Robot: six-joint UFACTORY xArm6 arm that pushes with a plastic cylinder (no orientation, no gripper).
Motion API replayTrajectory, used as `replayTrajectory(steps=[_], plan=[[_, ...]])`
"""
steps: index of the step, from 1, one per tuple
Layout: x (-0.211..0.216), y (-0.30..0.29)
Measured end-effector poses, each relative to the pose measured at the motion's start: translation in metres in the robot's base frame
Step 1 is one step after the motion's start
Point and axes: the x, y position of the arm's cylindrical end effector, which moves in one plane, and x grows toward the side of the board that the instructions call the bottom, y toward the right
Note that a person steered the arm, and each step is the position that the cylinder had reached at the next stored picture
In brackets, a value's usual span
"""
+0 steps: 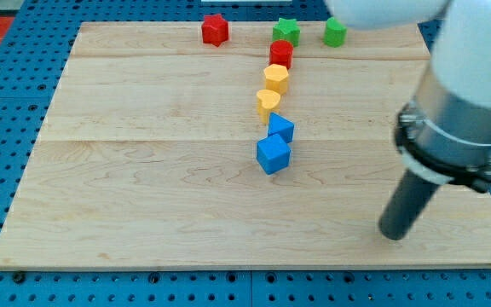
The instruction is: Slide the green circle towards the green star
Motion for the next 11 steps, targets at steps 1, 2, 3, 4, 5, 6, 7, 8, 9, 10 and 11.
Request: replayTrajectory(steps=[1, 2, 3, 4, 5, 6, 7, 8, 9, 10, 11], plan=[[0.000, 0.010], [0.000, 0.011], [-0.037, 0.042], [-0.123, 0.084], [-0.214, 0.094], [-0.291, 0.095], [-0.357, 0.072], [-0.364, 0.051], [-0.365, -0.002], [-0.366, -0.036], [-0.366, -0.058]])
